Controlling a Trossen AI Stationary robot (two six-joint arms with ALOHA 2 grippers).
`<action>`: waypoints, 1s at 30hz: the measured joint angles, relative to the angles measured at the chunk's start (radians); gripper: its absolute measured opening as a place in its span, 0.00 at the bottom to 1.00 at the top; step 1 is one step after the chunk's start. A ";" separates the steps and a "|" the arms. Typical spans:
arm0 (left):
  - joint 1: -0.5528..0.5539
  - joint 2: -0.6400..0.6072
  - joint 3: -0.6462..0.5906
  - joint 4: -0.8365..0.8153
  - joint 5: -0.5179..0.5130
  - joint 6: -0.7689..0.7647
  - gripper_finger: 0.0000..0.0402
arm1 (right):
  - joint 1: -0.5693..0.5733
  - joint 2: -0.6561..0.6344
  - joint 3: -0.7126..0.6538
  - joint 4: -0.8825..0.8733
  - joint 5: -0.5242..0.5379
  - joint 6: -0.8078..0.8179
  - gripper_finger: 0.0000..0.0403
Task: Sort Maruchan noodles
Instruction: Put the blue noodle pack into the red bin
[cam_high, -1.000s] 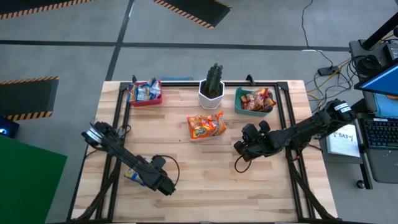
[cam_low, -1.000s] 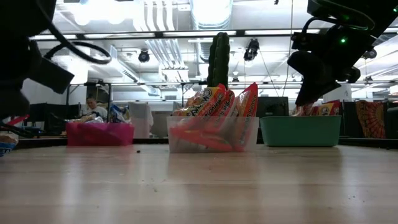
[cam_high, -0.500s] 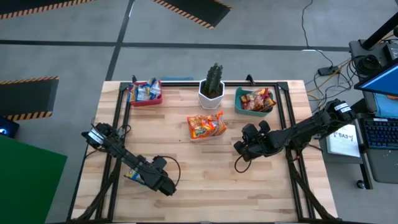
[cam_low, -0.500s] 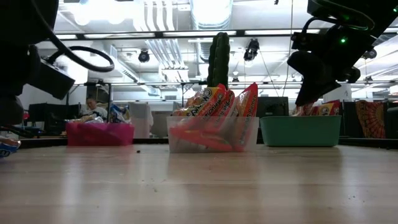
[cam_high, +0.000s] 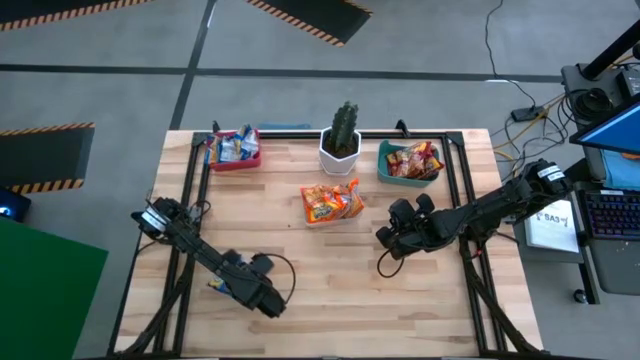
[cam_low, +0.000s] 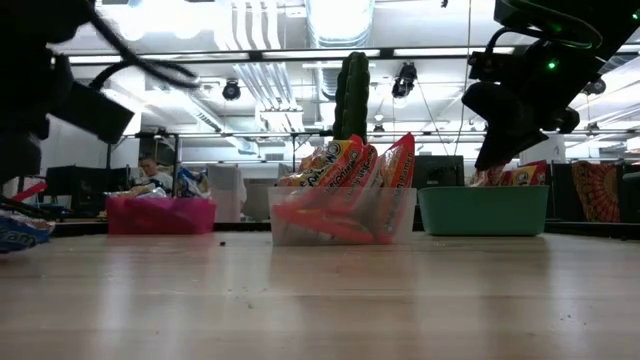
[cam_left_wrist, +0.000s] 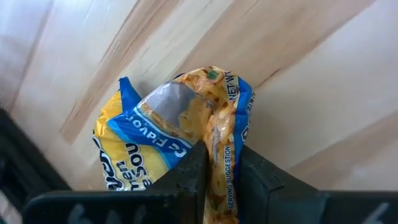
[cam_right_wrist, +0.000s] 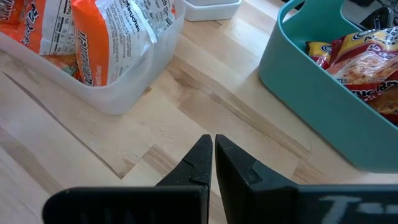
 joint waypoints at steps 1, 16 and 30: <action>0.000 0.000 0.007 0.004 -0.015 0.010 0.11 | 0.000 0.000 0.000 0.000 0.000 0.000 0.02; 0.006 -0.001 0.203 0.009 -0.299 0.183 0.11 | 0.000 0.000 0.000 0.000 0.000 0.000 0.02; 0.014 -0.027 0.413 -0.196 -0.545 0.273 0.09 | 0.000 0.000 0.000 -0.001 0.000 -0.002 0.02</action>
